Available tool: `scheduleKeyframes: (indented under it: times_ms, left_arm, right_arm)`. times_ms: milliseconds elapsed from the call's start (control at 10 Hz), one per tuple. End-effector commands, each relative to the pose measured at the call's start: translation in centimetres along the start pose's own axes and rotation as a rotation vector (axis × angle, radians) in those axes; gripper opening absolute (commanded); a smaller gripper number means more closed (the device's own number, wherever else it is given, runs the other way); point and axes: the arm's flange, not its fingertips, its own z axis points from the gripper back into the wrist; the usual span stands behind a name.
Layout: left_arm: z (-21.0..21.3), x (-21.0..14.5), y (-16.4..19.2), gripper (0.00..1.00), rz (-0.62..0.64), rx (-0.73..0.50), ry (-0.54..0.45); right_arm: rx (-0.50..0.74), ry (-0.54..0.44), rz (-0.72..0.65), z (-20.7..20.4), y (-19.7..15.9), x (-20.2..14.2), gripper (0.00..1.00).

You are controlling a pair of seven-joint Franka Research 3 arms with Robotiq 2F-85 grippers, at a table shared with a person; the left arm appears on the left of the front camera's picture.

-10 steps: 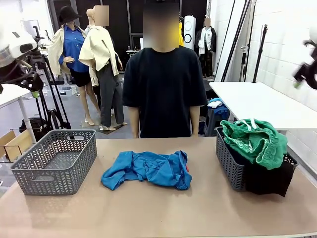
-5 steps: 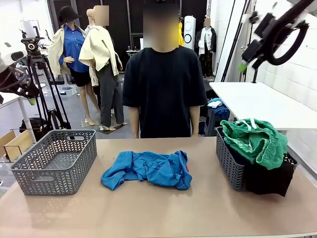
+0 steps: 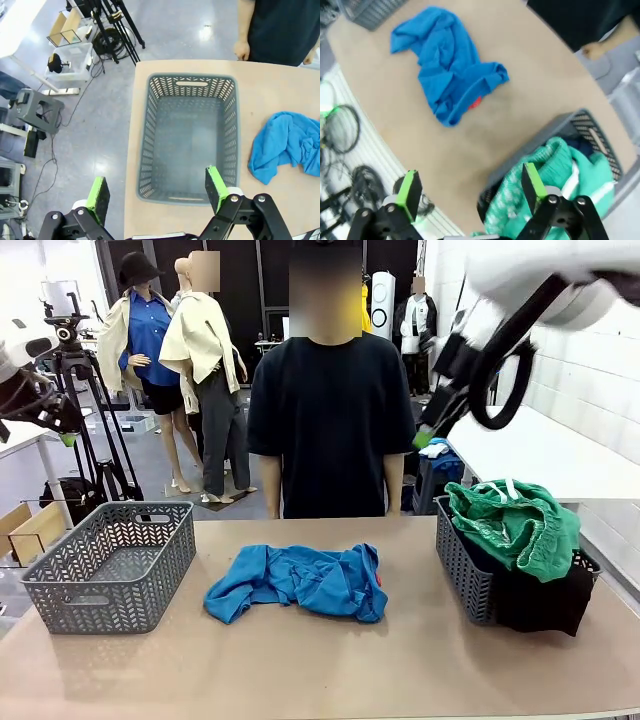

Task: Sort the tops and bottoms.
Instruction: Lift clothes from the center of the table with your right hand.

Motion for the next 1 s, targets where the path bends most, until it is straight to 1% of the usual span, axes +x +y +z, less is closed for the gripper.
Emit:
scheduleKeyframes:
  times_ms: [0,100,200,300,400,700,800,900]
  left_arm:
    - [0.0,0.0,0.3,1.0,-0.002,0.017,0.002]
    - [0.0,0.0,0.3,1.0,-0.002,0.017,0.002]
    - [0.0,0.0,0.3,1.0,-0.002,0.017,0.002]
    - [0.0,0.0,0.3,1.0,-0.002,0.017,0.002]
    - [0.0,0.0,0.3,1.0,-0.002,0.017,0.002]
    - [0.0,0.0,0.3,1.0,-0.002,0.017,0.002]
    - [0.0,0.0,0.3,1.0,-0.002,0.017,0.002]
    - [0.0,0.0,0.3,1.0,-0.002,0.017,0.002]
  right_arm:
    - [-0.093,-0.022,-0.123,-5.8,3.5,0.3,1.0]
    - [-0.188,-0.015,-0.128,-9.5,5.0,0.6,1.0]
    - [-0.218,0.031,-0.134,-12.5,5.2,0.9,1.0]
    - [-0.221,0.077,-0.146,-13.9,5.0,0.7,1.0]
    - [-0.138,-0.023,-0.091,-10.1,5.5,1.0,1.0]
    - [-0.138,-0.023,-0.091,-10.1,5.5,1.0,1.0]
    - [-0.174,-0.011,-0.105,-11.1,5.7,1.3,1.0]
    - [-0.145,0.051,-0.085,-13.0,5.5,2.2,1.0]
